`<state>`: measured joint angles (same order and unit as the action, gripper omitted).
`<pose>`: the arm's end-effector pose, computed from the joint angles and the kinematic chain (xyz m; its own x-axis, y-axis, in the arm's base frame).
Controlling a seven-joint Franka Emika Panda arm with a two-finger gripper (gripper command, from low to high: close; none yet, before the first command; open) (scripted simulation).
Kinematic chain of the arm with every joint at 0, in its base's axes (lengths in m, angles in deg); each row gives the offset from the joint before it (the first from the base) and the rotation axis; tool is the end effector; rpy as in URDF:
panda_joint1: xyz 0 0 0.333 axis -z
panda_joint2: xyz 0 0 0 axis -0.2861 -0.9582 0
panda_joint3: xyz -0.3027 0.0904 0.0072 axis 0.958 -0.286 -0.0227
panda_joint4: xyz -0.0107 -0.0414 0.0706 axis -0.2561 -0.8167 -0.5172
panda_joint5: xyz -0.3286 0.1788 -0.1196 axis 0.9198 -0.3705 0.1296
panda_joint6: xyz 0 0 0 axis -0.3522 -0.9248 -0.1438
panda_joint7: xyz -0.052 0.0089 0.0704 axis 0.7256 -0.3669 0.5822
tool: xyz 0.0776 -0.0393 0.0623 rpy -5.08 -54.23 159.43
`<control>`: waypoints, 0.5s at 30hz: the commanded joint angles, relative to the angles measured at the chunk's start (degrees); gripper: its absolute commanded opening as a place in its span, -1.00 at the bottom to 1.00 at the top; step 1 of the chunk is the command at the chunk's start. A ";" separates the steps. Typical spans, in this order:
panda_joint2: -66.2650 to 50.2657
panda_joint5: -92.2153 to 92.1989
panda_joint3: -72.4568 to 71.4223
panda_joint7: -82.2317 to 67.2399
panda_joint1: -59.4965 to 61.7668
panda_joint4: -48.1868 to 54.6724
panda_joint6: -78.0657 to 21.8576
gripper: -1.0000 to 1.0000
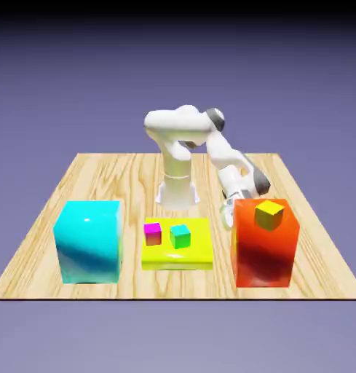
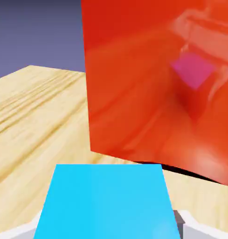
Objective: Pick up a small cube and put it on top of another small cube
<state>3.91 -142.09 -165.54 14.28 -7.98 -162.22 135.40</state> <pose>0.1694 0.2362 0.1050 0.5913 -0.5260 0.6113 -0.0636 -0.7860 -0.6149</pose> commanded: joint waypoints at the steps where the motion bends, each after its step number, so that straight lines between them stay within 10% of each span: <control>1: -2.08 0.13 0.60 -0.91 -0.85 -1.45 0.73 -1.00; 15: -3.69 31.40 16.91 25.26 15.13 10.64 -16.44 -1.00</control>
<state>0.22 -110.76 -148.63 39.49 7.14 -151.58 118.95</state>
